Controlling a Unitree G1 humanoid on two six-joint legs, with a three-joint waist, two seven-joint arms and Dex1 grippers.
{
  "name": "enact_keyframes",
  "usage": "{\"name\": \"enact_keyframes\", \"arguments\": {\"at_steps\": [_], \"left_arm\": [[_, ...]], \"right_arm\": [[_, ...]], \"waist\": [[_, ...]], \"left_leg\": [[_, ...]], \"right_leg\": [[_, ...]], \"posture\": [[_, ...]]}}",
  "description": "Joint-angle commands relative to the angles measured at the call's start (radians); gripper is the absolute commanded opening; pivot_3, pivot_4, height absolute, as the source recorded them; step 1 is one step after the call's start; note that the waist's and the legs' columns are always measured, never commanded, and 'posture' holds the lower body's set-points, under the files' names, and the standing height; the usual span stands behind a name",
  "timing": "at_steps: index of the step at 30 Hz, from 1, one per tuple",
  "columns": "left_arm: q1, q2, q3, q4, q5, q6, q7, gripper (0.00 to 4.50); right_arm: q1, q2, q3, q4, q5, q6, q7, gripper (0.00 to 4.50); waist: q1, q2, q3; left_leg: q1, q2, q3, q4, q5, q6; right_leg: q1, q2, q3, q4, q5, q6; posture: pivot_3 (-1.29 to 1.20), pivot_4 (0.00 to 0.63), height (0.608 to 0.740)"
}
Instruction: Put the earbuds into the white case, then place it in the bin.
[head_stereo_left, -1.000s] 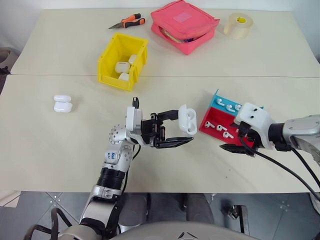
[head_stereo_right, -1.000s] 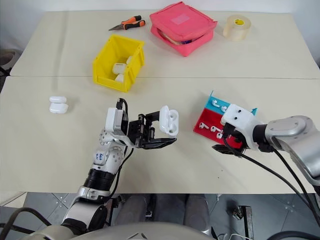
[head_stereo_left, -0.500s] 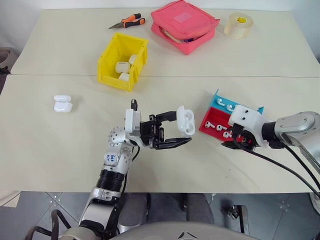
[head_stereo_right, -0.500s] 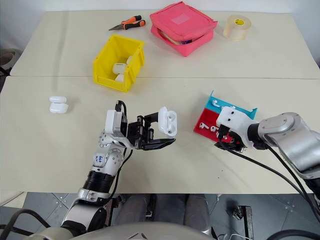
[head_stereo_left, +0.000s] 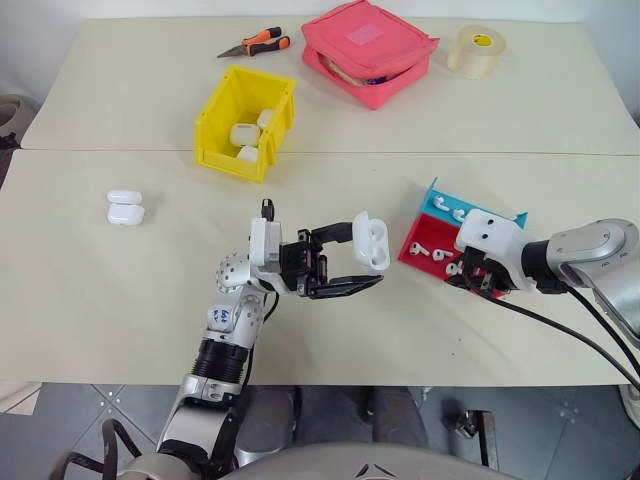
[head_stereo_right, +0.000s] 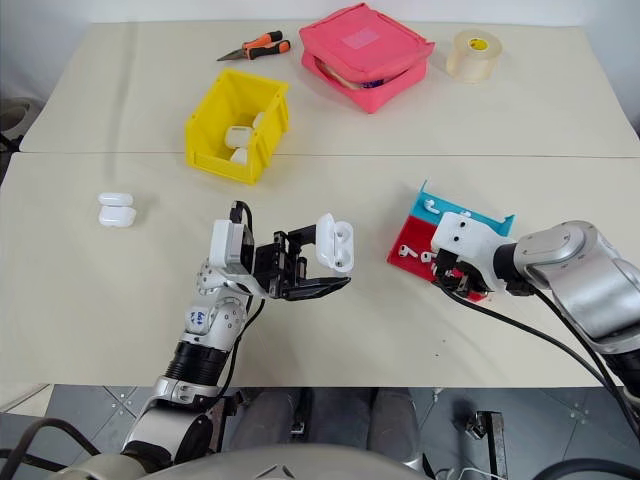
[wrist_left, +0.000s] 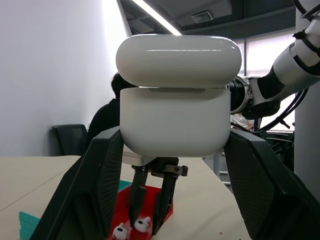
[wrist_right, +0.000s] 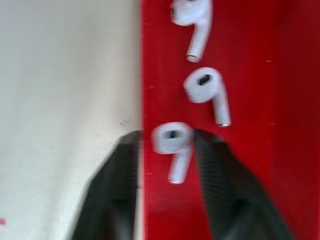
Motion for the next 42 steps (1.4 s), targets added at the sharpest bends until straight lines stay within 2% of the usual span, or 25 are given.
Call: {"name": "enact_keyframes", "arguments": {"at_steps": [1,12,14,21,23,27,30,33,35,40,42], "left_arm": [[-0.004,-0.001,-0.004,-0.048,-0.009,-0.006,0.007,2.71],[-0.002,0.002,-0.006,-0.063,-0.011,0.003,0.016,2.71],[-0.001,0.005,-0.005,-0.062,-0.012,0.004,0.013,2.71],[0.0,0.018,-0.003,-0.058,-0.017,0.011,-0.002,2.71],[0.003,0.021,-0.007,-0.062,-0.02,0.016,-0.007,2.71],[0.008,0.044,-0.012,-0.079,-0.044,0.104,-0.001,2.71],[0.001,0.053,-0.005,-0.079,-0.055,0.112,-0.026,2.71],[-0.012,0.061,-0.001,-0.067,-0.064,0.124,-0.053,2.71],[-0.015,0.08,0.006,-0.059,-0.073,0.142,-0.075,2.71],[-0.037,0.092,0.008,-0.026,-0.071,0.186,-0.092,2.71],[-0.044,0.091,0.004,-0.023,-0.068,0.203,-0.091,2.71]], "right_arm": [[-0.007,0.007,0.002,-0.003,-0.019,-0.001,0.006,1.32],[-0.003,0.023,0.003,-0.008,-0.032,-0.005,0.023,1.32],[0.003,0.024,0.001,-0.01,-0.036,-0.007,0.02,0.76],[0.023,0.033,-0.017,-0.026,-0.03,0.001,0.006,0.76],[0.045,0.036,-0.052,-0.039,-0.016,-0.001,-0.002,0.76],[0.14,0.062,-0.229,-0.084,0.047,-0.018,-0.019,0.76],[0.268,0.131,-0.415,-0.118,0.089,-0.118,-0.032,0.76],[0.37,0.278,-0.596,-0.173,0.197,-0.208,-0.039,0.76],[0.397,0.379,-0.658,-0.212,0.274,-0.252,-0.062,0.76],[0.415,0.599,-0.693,-0.277,0.41,-0.378,-0.138,0.76],[0.415,0.643,-0.679,-0.287,0.443,-0.394,-0.168,0.76]], "waist": [[0.0,0.0,0.0],[0.0,0.0,0.0],[0.0,0.0,0.0],[0.0,0.0,0.0],[0.0,0.0,0.0],[0.003,0.0,0.0],[0.004,0.0,0.0],[0.003,0.0,0.0],[0.002,0.0,0.0],[-0.001,0.0,0.0],[-0.002,0.001,0.0]], "left_leg": [[0.0,0.0,0.0,0.0,0.0,0.0],[0.0,0.0,0.0,0.0,0.0,0.0],[0.0,0.0,0.0,0.0,0.0,0.0],[0.0,0.0,0.0,0.0,0.0,0.0],[0.0,0.0,0.0,0.0,0.0,0.0],[0.0,0.0,0.0,0.0,0.0,0.0],[-0.001,0.0,0.0,0.0,0.0,0.0],[0.0,0.0,0.001,0.0,0.0,0.0],[0.0,0.0,0.001,0.0,0.0,0.0],[0.002,0.0,0.002,0.0,0.0,0.0],[0.002,0.0,0.002,0.0,0.0,0.0]], "right_leg": [[0.0,0.0,0.0,0.0,0.0,0.0],[0.0,0.0,0.0,0.0,0.0,0.0],[0.0,0.0,0.0,0.0,0.0,0.0],[0.0,0.0,0.0,0.0,0.0,0.0],[0.0,0.0,0.0,0.0,0.0,0.0],[0.0,0.0,0.0,0.0,0.0,0.0],[0.0,0.0,0.0,0.0,0.0,0.0],[0.0,0.0,0.0,0.001,0.0,0.0],[0.0,0.0,0.0,0.001,0.001,0.001],[0.001,0.0,0.001,0.002,0.001,0.001],[0.001,0.001,0.001,0.002,0.001,0.001]], "posture": [[0.0,0.15,0.74],[0.0,0.15,0.74],[0.0,0.15,0.74],[0.0,0.15,0.74],[0.0,0.15,0.74],[0.0,0.15,0.74],[0.0,0.15,0.74],[0.0,0.15,0.74],[0.0,0.15,0.74],[0.0,0.15,0.74],[0.0,0.15,0.74]]}}
